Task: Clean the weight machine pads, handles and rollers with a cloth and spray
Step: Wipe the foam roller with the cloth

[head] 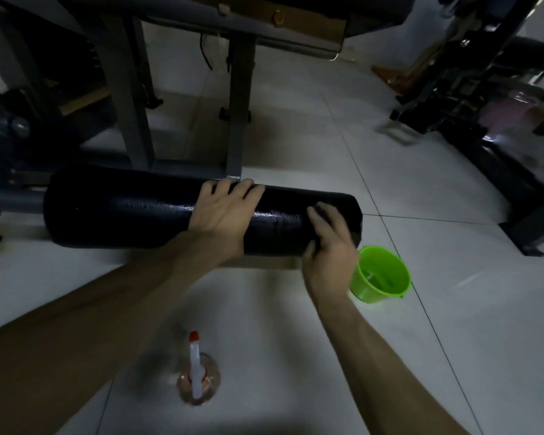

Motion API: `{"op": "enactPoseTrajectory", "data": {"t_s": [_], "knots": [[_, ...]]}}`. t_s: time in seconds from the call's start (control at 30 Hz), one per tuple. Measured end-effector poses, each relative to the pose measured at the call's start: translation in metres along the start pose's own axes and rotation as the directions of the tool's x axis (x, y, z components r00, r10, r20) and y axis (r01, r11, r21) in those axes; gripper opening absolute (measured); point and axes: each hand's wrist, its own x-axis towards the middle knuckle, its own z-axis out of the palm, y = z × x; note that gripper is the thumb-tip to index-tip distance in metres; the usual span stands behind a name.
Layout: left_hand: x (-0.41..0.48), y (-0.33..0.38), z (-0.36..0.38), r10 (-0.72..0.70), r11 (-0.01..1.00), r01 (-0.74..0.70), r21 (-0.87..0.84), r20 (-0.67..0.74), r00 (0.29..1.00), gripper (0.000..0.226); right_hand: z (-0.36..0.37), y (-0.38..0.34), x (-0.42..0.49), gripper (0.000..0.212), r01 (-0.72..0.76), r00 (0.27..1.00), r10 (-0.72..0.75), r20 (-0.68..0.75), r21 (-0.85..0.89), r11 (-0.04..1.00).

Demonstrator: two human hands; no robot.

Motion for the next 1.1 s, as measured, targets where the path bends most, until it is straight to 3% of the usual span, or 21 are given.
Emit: {"op": "enactPoseTrajectory", "data": {"t_s": [0.07,0.13,0.27,0.37,0.47,0.57,0.67,0.73,0.8,0.87,0.97,1.1], "knots": [[0.002,-0.002,-0.005,0.008,1.0,-0.008,-0.018,0.021,1.0,0.124,0.002,-0.008,-0.006,0.063,0.167,0.982,-0.167,0.086,0.014,0.986],[0.0,-0.004,-0.008,0.014,0.999,-0.014,-0.032,0.019,1.0,0.124,-0.011,0.011,0.0,0.063,0.247,0.962,-0.244,0.126,-0.013,0.969],[-0.002,-0.002,-0.008,0.01,0.999,-0.01,-0.033,0.014,1.0,0.124,-0.047,0.059,0.007,0.069,-0.019,1.0,0.019,-0.009,-0.099,0.995],[-0.001,0.0,-0.007,0.014,1.0,-0.014,-0.028,0.005,1.0,0.121,-0.034,0.047,0.006,0.062,-0.174,0.98,0.168,-0.108,-0.055,0.983],[-0.001,0.001,-0.006,0.005,0.999,-0.006,-0.033,-0.017,1.0,0.121,0.003,-0.005,0.003,0.054,-0.053,0.998,0.053,-0.023,0.038,0.998],[-0.001,-0.003,-0.005,0.016,0.996,-0.016,-0.089,-0.011,1.0,0.118,0.027,-0.054,0.0,0.039,0.165,0.975,-0.176,0.133,0.091,0.982],[-0.012,-0.018,-0.005,0.026,0.987,-0.034,-0.155,-0.053,0.998,0.125,0.012,-0.036,0.006,0.052,0.347,0.908,-0.349,0.23,0.051,0.936],[-0.026,-0.036,-0.002,-0.019,0.985,0.001,-0.172,-0.106,0.994,0.127,-0.011,0.0,0.016,0.062,0.311,0.934,-0.296,0.2,-0.048,0.949],[-0.043,-0.061,0.003,-0.089,0.984,0.06,-0.17,-0.17,0.981,0.126,-0.029,0.021,0.022,0.067,0.128,0.986,-0.112,0.12,-0.132,0.983],[-0.06,-0.087,0.01,-0.157,0.977,0.11,-0.183,-0.267,0.951,0.126,-0.023,0.014,0.021,0.066,0.041,0.997,-0.032,0.065,-0.143,0.989],[-0.083,-0.119,0.014,-0.304,0.944,0.234,-0.233,-0.337,0.891,0.128,0.007,-0.026,0.013,0.065,0.146,0.985,-0.138,0.106,-0.075,0.986],[-0.106,-0.148,0.016,-0.506,0.836,0.397,-0.379,-0.25,0.826,0.135,0.048,-0.08,0.013,0.059,0.261,0.953,-0.251,0.169,-0.039,0.965]]}}
